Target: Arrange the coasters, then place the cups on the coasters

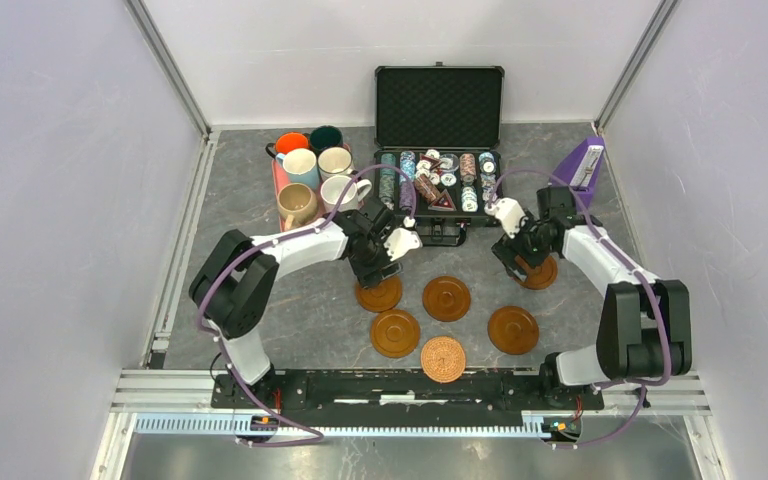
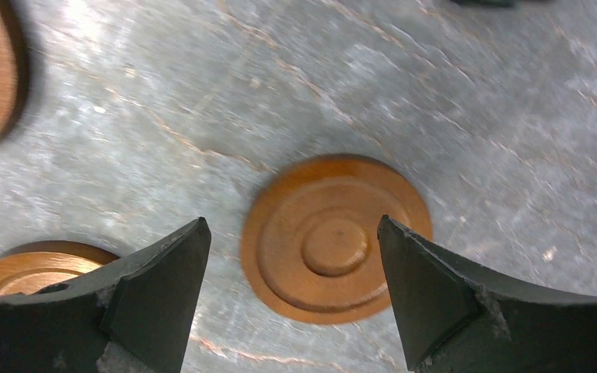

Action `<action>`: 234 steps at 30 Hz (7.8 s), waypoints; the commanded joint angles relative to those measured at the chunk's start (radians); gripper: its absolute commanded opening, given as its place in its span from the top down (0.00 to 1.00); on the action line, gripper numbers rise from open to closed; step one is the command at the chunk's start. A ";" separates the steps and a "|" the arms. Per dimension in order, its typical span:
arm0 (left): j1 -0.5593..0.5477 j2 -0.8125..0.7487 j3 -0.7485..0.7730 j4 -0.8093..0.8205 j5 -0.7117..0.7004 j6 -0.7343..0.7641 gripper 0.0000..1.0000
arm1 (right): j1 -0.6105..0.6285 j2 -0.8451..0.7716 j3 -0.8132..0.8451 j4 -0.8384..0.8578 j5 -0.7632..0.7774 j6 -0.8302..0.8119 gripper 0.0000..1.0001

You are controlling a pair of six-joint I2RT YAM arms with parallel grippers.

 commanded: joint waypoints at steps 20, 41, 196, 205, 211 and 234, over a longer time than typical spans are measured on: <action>0.526 -0.265 -0.308 -0.135 -0.113 0.321 0.65 | 0.309 -0.045 -0.100 0.226 -0.089 0.086 0.16; 1.031 -0.173 -0.038 -0.179 0.021 0.405 0.50 | 0.401 0.021 -0.032 0.238 -0.090 0.091 0.16; 0.829 -0.543 -0.211 -0.292 0.226 0.109 0.11 | 0.828 0.588 0.428 0.451 -0.063 0.327 0.29; 0.759 -0.454 -0.273 -0.114 0.140 -0.008 0.16 | 0.826 0.564 0.410 0.456 -0.057 0.330 0.25; 0.896 -0.383 -0.163 -0.190 0.190 0.024 0.18 | 0.827 0.541 0.438 0.452 -0.071 0.344 0.19; 1.138 -0.072 -0.027 -0.226 0.122 0.362 0.31 | 0.794 0.472 0.521 0.386 -0.106 0.359 0.06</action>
